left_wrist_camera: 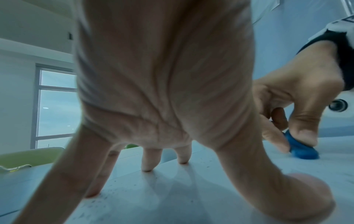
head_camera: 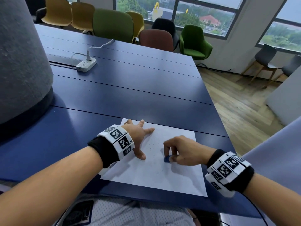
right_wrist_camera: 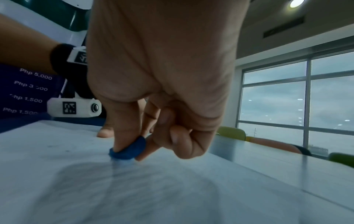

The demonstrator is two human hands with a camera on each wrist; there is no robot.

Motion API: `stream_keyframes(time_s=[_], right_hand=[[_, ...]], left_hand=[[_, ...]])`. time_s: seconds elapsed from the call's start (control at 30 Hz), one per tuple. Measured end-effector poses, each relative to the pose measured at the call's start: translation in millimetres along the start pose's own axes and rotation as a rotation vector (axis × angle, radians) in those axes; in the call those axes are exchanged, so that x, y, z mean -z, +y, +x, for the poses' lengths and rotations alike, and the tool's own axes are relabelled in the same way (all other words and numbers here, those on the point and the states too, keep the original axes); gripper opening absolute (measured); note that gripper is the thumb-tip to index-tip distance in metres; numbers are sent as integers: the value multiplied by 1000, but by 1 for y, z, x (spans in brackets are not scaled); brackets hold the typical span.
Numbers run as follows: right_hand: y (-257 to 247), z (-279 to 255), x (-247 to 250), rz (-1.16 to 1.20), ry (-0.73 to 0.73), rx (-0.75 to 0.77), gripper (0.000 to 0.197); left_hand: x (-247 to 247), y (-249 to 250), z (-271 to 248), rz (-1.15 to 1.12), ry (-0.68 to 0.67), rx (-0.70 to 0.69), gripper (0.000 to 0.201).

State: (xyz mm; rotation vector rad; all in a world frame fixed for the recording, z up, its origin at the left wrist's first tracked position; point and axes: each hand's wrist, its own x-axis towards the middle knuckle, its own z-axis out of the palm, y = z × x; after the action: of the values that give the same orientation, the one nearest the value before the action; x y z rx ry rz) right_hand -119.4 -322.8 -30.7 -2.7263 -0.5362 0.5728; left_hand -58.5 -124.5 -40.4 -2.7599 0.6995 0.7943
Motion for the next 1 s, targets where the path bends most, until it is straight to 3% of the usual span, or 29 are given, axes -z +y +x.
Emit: stream_keyframes(time_s=[0.13,0.3,0.43,0.57,0.7,0.8,0.93,1.0], right_hand=[[-6,-15,-8,52,-151,72,11],[2,-10,-4,70,-35,33,6],[-6,-21,-7,97,-166,101,6],[-1,-13,-4,118,-102,67,11],[-5,-17,-7,121,-182,97,13],[-2,-11,-6,130,-88,74,11],[-3,-13,-6,122,-206,94,12],[-2,-7,-1,106,-190,73,10]], left_hand=[[1,0,-1,-7,-1,2,122],[1,0,-1,-4,-1,-5,121],[2,0,-2,-1,-2,4,121],[1,0,-1,-4,3,-6,121],[1,0,-1,-3,0,5,121],[1,0,0,-5,-3,2,121],[1,0,0,-11,-1,4,121],[1,1,0,-6,-3,6,122]])
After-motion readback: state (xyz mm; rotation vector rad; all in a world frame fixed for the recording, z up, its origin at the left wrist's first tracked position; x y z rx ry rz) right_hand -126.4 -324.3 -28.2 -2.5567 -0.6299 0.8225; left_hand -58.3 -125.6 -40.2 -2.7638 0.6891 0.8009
